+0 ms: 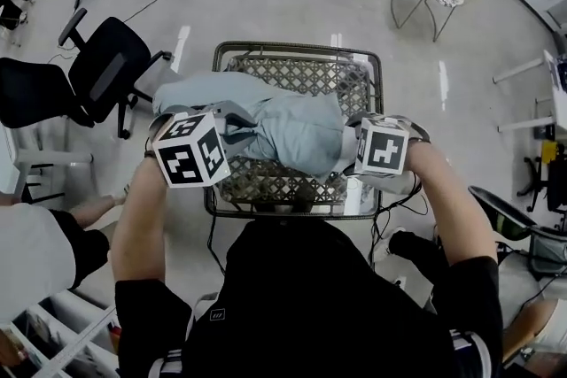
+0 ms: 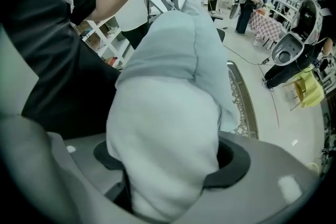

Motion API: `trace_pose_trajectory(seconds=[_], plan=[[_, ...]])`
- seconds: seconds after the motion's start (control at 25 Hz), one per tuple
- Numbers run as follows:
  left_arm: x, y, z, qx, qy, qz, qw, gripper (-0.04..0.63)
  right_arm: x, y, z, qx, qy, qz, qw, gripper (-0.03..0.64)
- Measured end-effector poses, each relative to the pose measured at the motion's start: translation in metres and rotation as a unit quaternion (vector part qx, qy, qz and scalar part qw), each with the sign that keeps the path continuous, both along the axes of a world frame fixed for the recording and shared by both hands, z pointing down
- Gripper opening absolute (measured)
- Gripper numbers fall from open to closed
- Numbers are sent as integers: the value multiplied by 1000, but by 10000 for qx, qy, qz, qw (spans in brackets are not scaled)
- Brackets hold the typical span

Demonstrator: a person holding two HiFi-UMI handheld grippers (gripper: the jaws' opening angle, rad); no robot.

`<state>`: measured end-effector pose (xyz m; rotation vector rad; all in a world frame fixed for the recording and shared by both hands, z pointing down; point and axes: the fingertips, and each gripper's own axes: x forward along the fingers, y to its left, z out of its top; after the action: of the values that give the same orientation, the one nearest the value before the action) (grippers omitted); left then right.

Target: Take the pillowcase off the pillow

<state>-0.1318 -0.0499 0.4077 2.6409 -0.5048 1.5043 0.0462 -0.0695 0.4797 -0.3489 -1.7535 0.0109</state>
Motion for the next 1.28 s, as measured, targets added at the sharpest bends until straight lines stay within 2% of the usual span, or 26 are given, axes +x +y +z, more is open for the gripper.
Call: trace_pose_trajectory(seconds=[0.16, 0.4, 0.56, 0.64, 0.72, 0.8, 0.88, 0.96, 1.04, 1.16, 1.28], plan=[[-19, 15, 1, -39, 355, -279, 9990, 17, 3, 1, -8, -62, -89, -83, 9999, 334], [-45, 16, -7, 88, 689, -678, 9953, 12, 7, -4, -16, -132, -259, -18, 9996, 322], [-74, 11, -8, 185, 492, -959, 9940, 11, 9, -10, -19, -64, -337, 62, 9994, 322], [-78, 10, -5, 128, 266, -957, 9950, 9, 11, -13, -20, 11, -279, -11, 9996, 321], [-70, 7, -6, 30, -44, -780, 9969, 9, 12, -14, -19, 26, -104, -68, 9999, 326], [-58, 1, -21, 163, -47, -686, 9975, 17, 12, -17, -17, 37, -48, -35, 10000, 344], [-38, -7, -43, 551, 191, -613, 9964, 77, 11, -22, -14, 47, -77, 50, 9999, 376], [-5, -8, -58, 854, 383, -358, 9950, 170, 9, -21, -9, 23, -70, 80, 9999, 405], [33, -8, -55, 976, 292, 35, 9948, 206, 6, -17, -5, -8, -22, 34, 10000, 423], [70, -13, -30, 899, -135, 491, 9947, 227, 3, -12, 0, -90, 67, -8, 9999, 434], [82, -17, -11, 669, -269, 595, 9956, 227, 3, -9, 2, -141, 73, -3, 9999, 439]])
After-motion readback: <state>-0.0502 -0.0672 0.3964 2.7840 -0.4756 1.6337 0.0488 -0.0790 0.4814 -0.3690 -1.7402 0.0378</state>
